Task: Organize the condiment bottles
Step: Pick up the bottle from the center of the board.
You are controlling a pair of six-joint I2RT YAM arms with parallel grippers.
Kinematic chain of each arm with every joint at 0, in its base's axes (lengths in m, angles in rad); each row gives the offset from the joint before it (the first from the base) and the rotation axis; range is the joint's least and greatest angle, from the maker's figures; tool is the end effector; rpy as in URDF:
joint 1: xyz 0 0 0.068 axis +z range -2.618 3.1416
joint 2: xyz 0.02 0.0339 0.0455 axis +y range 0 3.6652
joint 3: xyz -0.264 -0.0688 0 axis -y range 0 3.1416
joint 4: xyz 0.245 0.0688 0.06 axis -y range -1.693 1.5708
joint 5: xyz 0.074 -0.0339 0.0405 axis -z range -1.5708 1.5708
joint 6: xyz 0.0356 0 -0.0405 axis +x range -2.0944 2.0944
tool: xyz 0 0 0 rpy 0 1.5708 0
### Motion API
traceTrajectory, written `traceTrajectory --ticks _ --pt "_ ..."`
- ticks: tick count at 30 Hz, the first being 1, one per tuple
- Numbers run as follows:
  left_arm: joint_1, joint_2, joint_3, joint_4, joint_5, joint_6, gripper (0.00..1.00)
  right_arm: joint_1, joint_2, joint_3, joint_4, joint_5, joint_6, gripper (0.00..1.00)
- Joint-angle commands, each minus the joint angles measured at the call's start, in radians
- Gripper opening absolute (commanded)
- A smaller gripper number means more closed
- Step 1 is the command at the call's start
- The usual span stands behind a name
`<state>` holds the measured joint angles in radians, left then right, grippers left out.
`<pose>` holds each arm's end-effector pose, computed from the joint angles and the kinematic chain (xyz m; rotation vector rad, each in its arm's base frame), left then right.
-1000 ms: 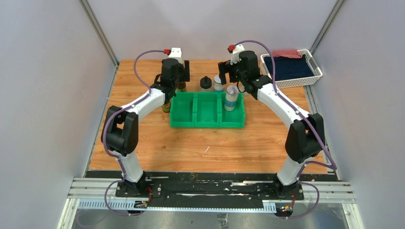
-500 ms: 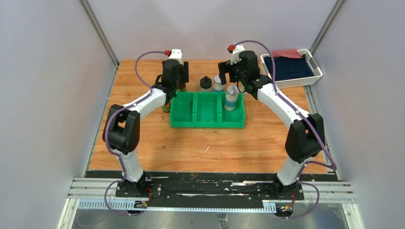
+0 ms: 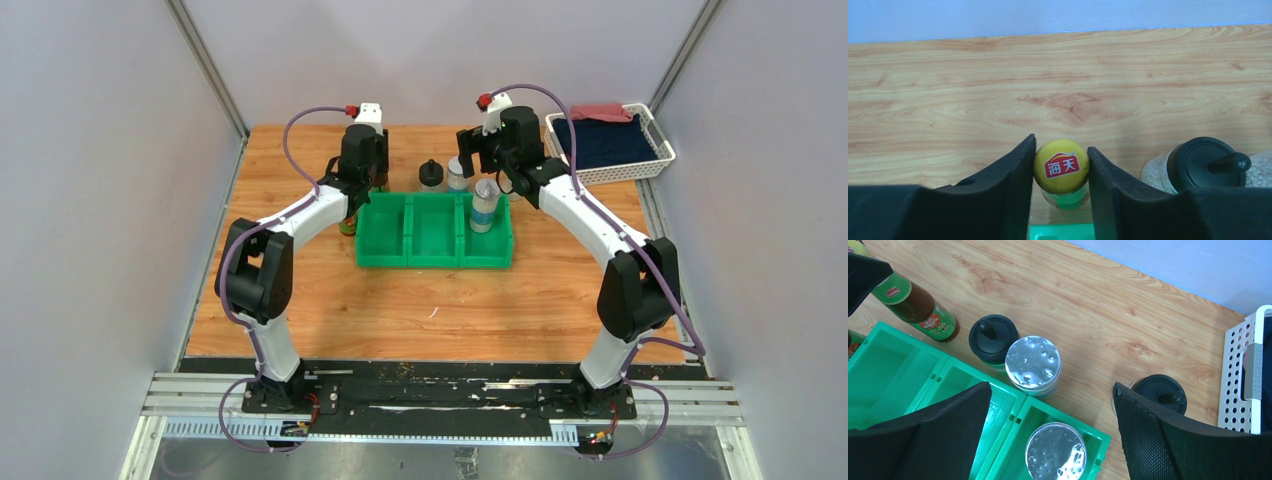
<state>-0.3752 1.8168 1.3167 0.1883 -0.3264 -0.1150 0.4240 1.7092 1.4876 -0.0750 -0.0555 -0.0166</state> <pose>0.4048 -0.1472 0.2717 0.0200 1.8656 -0.0315 0.3760 0.1719 0.3476 -0.4485 1.8260 0.3325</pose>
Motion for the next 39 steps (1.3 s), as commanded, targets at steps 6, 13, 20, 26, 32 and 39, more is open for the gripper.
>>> traceTrajectory --ticks 6,13,20,26,32,39 --pt "0.005 0.024 0.006 0.027 -0.028 0.009 0.00 -0.013 0.001 0.011 0.003 -0.003 -0.008 0.94" --pt "0.004 0.012 -0.027 0.051 -0.043 -0.008 0.00 -0.013 0.000 0.016 0.000 -0.012 -0.005 0.94" --pt "-0.006 -0.003 -0.052 0.079 -0.079 -0.017 0.00 -0.012 0.000 0.020 -0.002 -0.014 -0.005 0.94" --pt "-0.021 -0.007 -0.046 0.083 -0.094 0.016 0.00 -0.013 0.001 0.019 -0.003 -0.016 -0.003 0.94" --pt "-0.037 -0.007 -0.056 0.118 -0.147 0.052 0.00 -0.013 0.002 0.012 0.001 -0.014 -0.003 0.94" --pt "-0.047 -0.009 -0.094 0.227 -0.184 0.074 0.00 -0.012 0.007 0.004 0.008 -0.014 -0.003 0.94"
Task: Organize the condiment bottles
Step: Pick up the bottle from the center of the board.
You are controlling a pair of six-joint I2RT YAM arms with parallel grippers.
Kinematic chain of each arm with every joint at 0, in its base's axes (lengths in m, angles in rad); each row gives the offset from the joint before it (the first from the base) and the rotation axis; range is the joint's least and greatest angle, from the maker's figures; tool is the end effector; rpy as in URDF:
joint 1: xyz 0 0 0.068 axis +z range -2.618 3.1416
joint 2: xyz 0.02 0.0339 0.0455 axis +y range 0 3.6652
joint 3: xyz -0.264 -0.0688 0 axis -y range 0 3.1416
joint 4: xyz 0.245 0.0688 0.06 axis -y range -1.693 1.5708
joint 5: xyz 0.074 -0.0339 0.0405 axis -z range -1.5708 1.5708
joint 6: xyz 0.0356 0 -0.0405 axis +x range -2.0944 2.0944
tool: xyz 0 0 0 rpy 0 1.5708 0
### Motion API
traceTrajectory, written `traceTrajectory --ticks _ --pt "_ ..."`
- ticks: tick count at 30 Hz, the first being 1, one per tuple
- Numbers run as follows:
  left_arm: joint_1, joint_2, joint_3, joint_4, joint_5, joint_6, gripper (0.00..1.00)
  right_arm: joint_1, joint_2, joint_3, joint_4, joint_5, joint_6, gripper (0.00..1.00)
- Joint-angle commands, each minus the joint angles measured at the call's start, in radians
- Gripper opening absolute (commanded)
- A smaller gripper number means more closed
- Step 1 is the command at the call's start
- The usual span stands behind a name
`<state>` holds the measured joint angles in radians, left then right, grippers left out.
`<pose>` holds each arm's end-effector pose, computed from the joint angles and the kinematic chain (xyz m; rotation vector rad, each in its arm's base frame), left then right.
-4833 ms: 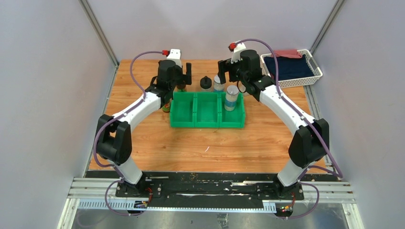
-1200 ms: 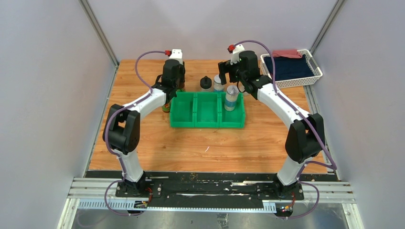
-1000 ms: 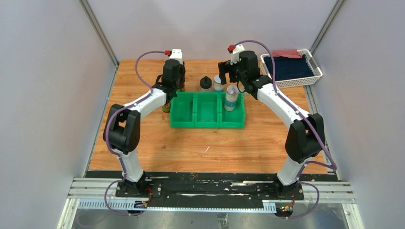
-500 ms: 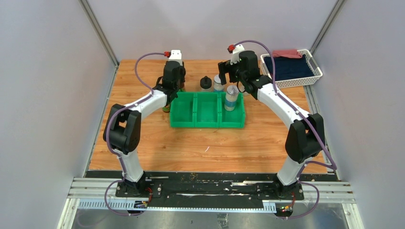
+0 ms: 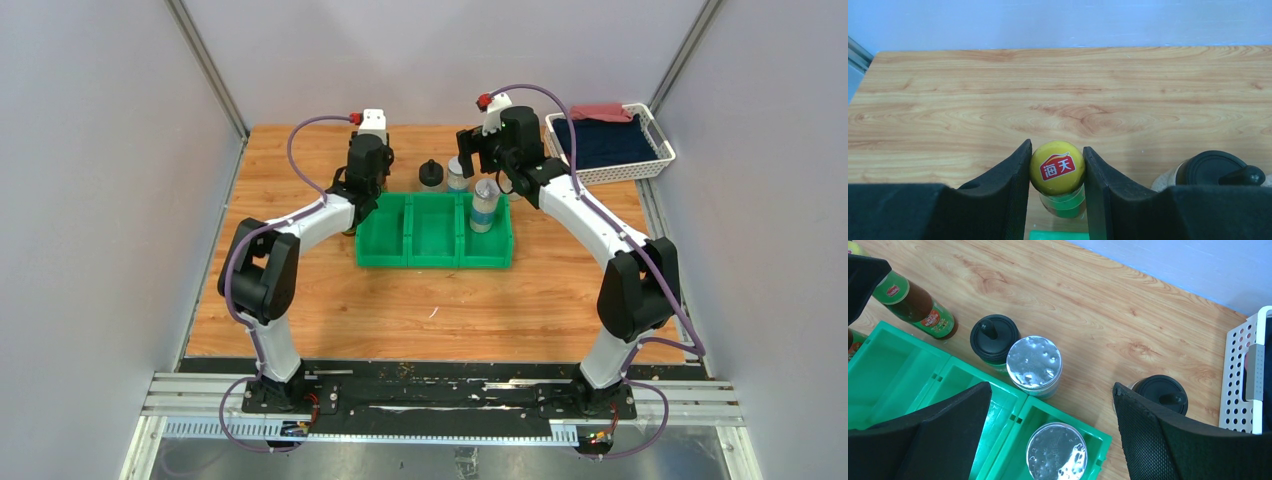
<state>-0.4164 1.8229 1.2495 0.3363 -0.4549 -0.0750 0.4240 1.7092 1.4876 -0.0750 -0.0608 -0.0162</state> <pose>0.3971 -0.1585 0.2618 -0.0170 1.7837 0.0580 0.3759 0.1720 0.3476 -0.4518 1.8255 0.3377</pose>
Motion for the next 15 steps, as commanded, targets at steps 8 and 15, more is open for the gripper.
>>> traceTrajectory --ticks 8,15 --pt "-0.006 -0.012 -0.016 0.125 -0.048 0.068 0.00 -0.013 0.011 0.005 0.012 -0.007 -0.005 0.94" --pt "-0.007 -0.004 0.000 0.152 -0.030 0.073 0.00 -0.013 0.013 0.003 0.014 -0.007 -0.007 0.94"
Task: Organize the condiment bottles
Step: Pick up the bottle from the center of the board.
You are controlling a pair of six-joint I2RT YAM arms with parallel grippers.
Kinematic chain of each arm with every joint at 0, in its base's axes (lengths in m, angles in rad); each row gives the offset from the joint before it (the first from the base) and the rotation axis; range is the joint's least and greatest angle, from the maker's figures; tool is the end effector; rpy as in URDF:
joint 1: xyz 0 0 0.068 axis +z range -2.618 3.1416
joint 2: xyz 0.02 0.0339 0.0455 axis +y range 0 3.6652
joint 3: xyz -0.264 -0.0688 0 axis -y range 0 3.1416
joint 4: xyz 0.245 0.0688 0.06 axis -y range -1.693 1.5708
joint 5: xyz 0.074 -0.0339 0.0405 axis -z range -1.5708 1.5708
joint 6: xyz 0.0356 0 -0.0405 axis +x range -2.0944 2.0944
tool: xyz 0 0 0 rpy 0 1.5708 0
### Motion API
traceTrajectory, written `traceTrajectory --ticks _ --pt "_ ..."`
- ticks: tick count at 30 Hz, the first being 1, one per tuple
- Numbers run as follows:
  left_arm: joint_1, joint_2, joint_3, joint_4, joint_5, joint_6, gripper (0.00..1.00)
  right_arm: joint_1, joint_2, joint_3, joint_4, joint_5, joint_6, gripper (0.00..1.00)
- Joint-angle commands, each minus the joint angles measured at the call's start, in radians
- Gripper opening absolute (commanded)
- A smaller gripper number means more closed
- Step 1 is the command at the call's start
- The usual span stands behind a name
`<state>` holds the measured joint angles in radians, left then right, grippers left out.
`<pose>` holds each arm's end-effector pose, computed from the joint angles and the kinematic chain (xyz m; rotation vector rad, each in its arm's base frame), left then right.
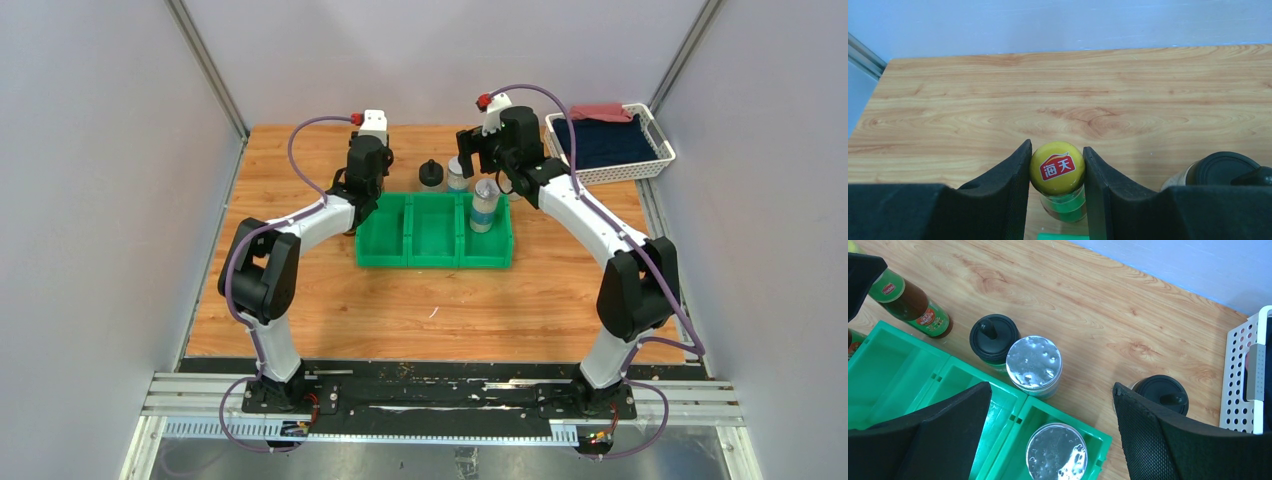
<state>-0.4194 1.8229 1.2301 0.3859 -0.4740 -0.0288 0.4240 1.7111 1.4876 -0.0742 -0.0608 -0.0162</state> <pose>0.3957 -0.1586 0.2603 0.0029 1.7556 0.0949 0.3763 0.1722 0.3470 -0.4520 1.8266 0.3376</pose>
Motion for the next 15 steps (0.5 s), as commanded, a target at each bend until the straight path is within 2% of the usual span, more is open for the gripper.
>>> traceTrajectory --ticks 1,15 --pt "-0.004 -0.002 0.025 0.103 -0.009 0.027 0.00 -0.014 0.010 0.003 0.014 -0.005 -0.008 0.94" --pt "-0.005 -0.030 0.099 0.098 0.021 0.068 0.00 -0.017 0.011 0.010 0.014 -0.010 -0.007 0.94"
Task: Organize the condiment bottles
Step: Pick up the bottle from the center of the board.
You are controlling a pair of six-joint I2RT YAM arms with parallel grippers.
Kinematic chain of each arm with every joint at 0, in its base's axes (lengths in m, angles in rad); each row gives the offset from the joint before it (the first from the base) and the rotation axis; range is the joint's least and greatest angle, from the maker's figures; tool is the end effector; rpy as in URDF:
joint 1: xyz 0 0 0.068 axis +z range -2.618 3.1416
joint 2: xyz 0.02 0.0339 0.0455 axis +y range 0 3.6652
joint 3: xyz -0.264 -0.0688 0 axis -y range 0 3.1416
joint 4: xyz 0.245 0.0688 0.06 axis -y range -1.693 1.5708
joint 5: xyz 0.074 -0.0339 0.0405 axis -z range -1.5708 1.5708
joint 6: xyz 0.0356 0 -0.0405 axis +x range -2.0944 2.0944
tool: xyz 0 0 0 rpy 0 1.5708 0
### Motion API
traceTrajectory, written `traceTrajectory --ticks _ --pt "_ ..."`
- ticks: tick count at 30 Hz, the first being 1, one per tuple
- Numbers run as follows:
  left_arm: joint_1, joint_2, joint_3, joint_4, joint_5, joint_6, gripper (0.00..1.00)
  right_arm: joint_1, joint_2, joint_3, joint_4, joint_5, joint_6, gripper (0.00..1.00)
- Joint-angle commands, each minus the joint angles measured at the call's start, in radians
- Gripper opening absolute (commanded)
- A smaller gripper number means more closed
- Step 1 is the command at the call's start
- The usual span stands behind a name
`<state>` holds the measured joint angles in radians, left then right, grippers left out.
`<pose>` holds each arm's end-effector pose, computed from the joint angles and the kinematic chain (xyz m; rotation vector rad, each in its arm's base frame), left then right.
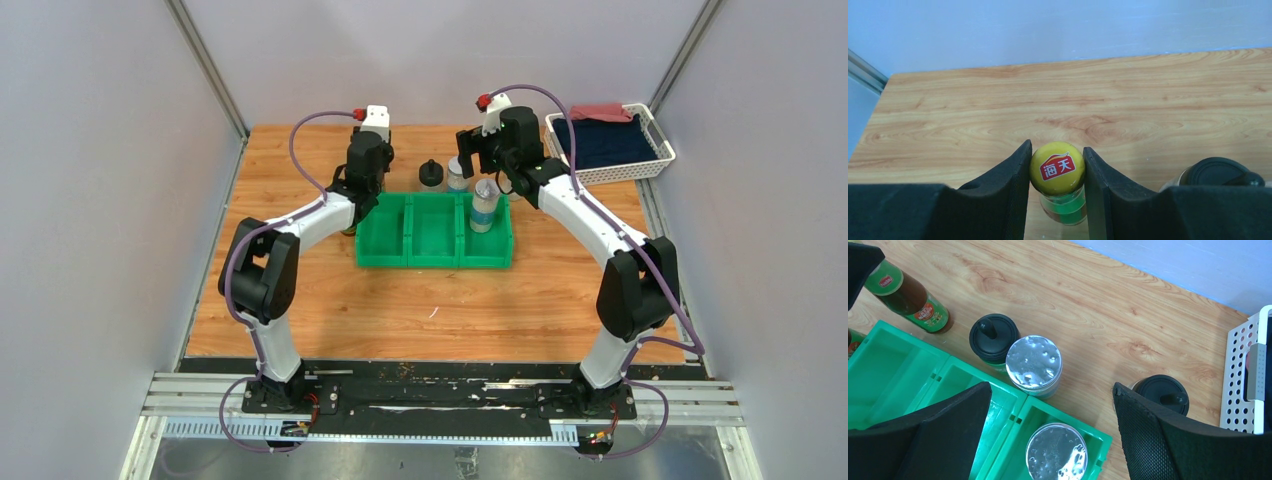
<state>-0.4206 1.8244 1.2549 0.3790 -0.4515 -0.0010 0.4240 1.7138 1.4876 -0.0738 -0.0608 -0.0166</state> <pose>0.3980 -0.1610 0.2674 0.0391 1.7424 0.0888 0.3769 0.1725 0.3460 -0.4528 1.8288 0.3371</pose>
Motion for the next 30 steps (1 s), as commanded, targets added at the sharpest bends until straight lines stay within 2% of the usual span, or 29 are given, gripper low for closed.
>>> traceTrajectory --ticks 1,30 --pt "-0.005 -0.033 0.079 0.104 0.000 0.042 0.00 -0.016 0.008 0.009 0.014 -0.011 -0.006 0.94" --pt "-0.038 -0.119 0.166 0.054 -0.012 0.088 0.00 -0.016 -0.020 0.020 0.004 -0.022 -0.005 0.94"
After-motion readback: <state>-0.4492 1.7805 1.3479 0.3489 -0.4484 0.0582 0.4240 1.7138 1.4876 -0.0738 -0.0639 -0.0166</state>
